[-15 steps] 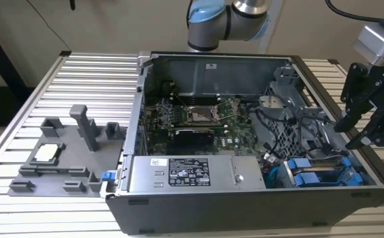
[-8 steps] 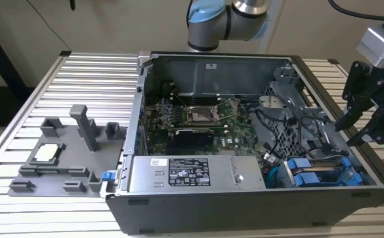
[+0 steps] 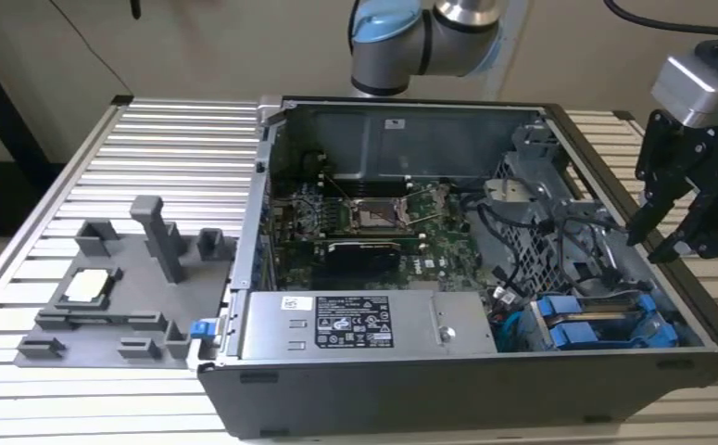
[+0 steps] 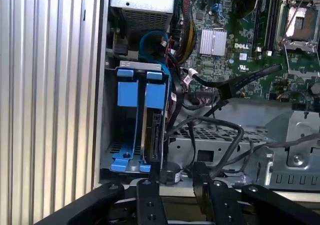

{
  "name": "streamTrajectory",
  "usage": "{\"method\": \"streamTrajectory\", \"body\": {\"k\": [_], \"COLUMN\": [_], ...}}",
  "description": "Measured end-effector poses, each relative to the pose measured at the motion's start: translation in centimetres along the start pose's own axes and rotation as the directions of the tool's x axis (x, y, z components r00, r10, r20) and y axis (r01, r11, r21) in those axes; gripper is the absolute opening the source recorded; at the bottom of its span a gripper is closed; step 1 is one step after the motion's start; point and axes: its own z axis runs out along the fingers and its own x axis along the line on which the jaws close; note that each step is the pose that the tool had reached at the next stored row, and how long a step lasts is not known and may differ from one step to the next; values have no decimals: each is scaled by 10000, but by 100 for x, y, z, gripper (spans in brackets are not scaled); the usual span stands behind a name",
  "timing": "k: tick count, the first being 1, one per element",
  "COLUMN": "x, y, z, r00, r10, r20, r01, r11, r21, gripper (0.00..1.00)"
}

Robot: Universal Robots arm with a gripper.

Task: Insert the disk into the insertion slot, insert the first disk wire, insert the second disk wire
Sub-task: 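Insert the first disk wire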

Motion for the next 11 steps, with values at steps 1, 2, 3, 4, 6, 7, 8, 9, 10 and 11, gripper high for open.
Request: {"method": "streamTrajectory", "body": {"k": [1, 2, 3, 4, 6, 7, 8, 9, 10, 11], "x": [-32, -60, -82, -96, -107, -109, -110, -110, -109, -108], "y": [-2, -4, -6, -6, -7, -6, -7, -12, -16, -23], "z": [8, 16, 27, 38, 59, 69, 77, 80, 83, 85], "r00": [10000, 10000, 10000, 10000, 9998, 9995, 9992, 9989, 9985, 9980], "r10": [-3, -10, -23, -53, -210, -303, -395, -479, -555, -626], "r20": [0, -1, -2, -2, -5, -5, -4, -2, 1, 4], "r01": [3, 10, 23, 53, 210, 303, 395, 479, 555, 626], "r11": [10000, 10000, 10000, 10000, 9997, 9993, 9989, 9986, 9982, 9978], "r21": [0, 3, 20, 57, 149, 200, 233, 231, 226, 221], "gripper": [40, 40, 40, 40, 40, 40, 40, 40, 40, 40]}}
